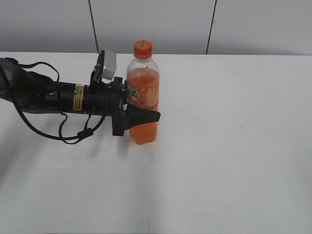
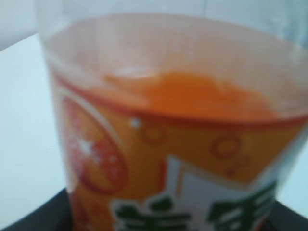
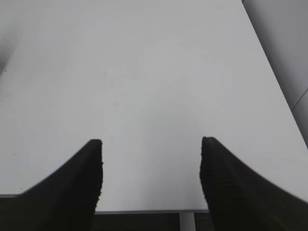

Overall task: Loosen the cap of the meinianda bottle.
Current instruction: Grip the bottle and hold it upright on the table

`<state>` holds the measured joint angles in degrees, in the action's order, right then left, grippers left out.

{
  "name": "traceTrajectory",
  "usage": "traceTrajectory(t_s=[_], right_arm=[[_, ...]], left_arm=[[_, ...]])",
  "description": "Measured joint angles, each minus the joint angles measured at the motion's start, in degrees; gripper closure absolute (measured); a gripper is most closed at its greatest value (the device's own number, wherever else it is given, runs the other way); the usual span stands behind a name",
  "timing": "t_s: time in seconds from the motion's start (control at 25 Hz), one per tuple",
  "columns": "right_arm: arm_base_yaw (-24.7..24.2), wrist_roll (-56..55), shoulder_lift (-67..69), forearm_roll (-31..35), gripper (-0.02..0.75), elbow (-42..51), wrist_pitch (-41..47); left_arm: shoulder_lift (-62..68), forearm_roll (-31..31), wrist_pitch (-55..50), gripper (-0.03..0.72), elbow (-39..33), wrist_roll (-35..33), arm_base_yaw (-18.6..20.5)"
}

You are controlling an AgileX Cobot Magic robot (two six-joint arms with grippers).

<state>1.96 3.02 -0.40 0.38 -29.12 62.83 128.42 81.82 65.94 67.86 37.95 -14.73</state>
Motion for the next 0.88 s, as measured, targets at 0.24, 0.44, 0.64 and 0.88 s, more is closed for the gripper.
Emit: traceTrajectory(t_s=[0.24,0.44,0.64,0.88], right_arm=[[0.00,0.00,0.00,0.00,0.258,0.00,0.00],[0.00,0.00,0.00,0.00,0.258,0.00,0.00],[0.00,0.00,0.00,0.00,0.258,0.00,0.00],[0.00,0.00,0.00,-0.38,0.258,0.00,-0.15]], left_arm=[[0.00,0.38,0.04,0.262,0.00,0.00,0.00],[0.00,0.64,0.29,0.262,0.00,0.00,0.00],[0.00,0.70,0.36,0.262,0.00,0.00,0.00],[0.00,0.80,0.42,0.262,0.00,0.00,0.00]])
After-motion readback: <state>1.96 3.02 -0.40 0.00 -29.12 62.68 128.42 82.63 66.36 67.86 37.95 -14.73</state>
